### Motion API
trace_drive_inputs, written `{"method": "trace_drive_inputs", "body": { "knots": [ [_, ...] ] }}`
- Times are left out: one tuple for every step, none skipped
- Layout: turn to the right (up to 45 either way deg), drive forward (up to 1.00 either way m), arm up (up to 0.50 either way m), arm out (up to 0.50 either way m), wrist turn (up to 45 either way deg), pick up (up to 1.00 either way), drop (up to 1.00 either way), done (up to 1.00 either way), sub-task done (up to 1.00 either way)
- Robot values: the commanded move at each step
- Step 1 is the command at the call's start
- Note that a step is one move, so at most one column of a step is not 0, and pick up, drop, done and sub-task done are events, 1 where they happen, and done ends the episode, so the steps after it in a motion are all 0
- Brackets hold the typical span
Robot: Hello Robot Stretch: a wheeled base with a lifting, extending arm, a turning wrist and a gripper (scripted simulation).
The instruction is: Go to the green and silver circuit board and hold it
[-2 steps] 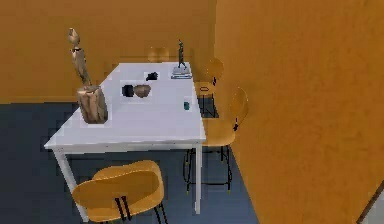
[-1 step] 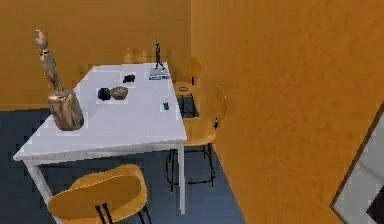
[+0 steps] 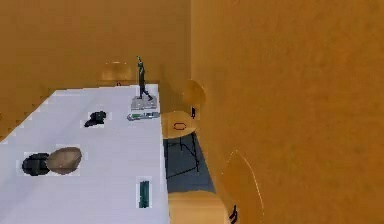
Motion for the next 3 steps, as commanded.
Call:
{"method": "trace_drive_inputs", "body": {
  "knots": [
    [-45.0, 0.0, 0.0, 0.0, 0.0, 0.0, 0.0, 0.0, 0.0],
    [-45.0, 0.0, 0.0, 0.0, 0.0, 0.0, 0.0, 0.0, 0.0],
    [-18.0, 0.0, 0.0, 0.0, 0.0, 0.0, 0.0, 0.0, 0.0]
  ]
}}
